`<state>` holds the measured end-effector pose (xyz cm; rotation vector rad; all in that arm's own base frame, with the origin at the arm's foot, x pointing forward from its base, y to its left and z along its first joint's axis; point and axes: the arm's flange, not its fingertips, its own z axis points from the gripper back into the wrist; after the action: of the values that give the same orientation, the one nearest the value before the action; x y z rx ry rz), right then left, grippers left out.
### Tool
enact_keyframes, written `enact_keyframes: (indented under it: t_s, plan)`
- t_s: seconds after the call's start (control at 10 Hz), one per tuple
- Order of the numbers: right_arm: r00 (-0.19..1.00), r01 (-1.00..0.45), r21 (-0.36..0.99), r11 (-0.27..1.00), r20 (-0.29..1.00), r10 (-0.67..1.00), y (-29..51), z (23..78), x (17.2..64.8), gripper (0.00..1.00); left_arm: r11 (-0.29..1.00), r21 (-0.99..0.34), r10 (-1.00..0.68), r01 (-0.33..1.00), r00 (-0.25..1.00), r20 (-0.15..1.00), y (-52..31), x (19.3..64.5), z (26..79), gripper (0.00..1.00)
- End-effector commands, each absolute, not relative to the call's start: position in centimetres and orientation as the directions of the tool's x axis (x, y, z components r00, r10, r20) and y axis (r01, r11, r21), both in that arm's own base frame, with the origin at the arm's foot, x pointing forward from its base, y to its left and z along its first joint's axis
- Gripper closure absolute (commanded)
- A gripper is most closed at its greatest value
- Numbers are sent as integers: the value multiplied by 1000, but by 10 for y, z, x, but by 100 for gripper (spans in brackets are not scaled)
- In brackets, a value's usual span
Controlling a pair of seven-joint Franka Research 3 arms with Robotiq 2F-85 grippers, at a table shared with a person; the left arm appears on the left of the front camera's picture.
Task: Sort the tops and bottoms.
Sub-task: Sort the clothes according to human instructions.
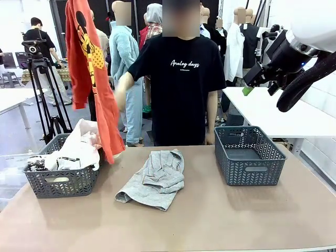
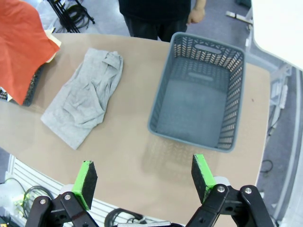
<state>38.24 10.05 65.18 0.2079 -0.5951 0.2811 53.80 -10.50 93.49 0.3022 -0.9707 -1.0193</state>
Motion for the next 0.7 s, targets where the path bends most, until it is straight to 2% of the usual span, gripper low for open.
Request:
enact_keyframes:
  t_s: [0.0,0.2,0.4,0.6]
  plan:
    - [800,-306,115,945,570,190,100,649,380,0,527,621,-823,580,166,543,-104,535,937,100]
    - [800,-306,115,945,570,190,100,649,380,0,524,620,-826,584,169,538,-107,540,933,100]
    - [800,-306,115,945,570,190,100,649,380,0,457,724,-883,517,167,439,-46,549,981,100]
    - [800,-306,115,945,570,190,100,649,380,0,435,776,-899,456,174,402,-4,546,1017,100]
